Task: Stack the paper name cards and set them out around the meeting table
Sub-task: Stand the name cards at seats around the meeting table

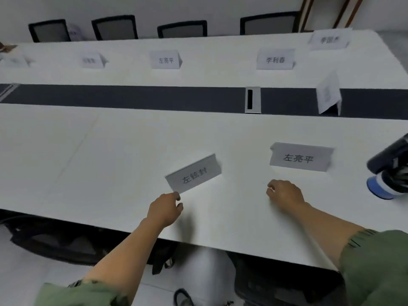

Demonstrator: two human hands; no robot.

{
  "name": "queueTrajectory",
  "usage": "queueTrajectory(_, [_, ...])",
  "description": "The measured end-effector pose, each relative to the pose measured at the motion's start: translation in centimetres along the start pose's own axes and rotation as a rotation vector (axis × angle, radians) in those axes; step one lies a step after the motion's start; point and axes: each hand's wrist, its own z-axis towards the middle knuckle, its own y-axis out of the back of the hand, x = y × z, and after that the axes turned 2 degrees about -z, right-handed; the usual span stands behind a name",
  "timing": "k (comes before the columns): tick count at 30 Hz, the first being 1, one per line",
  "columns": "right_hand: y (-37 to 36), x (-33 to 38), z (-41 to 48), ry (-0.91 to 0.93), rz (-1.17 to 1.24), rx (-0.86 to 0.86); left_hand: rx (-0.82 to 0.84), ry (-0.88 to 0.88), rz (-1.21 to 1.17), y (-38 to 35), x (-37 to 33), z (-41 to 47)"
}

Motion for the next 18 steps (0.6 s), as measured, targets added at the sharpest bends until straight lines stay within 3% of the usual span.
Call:
queueTrajectory(10, [-3.9,20.0,-3.1,0.096,-0.004,-0.072,0.004,-0.001,-0.024,4.5,19.3,-2.9])
queueTrajectory(18, [-2.1,26.9,-1.5,0.212,-0.074,-0.142,-0.018,0.014,-0.039,6.8,25.9,-1.0])
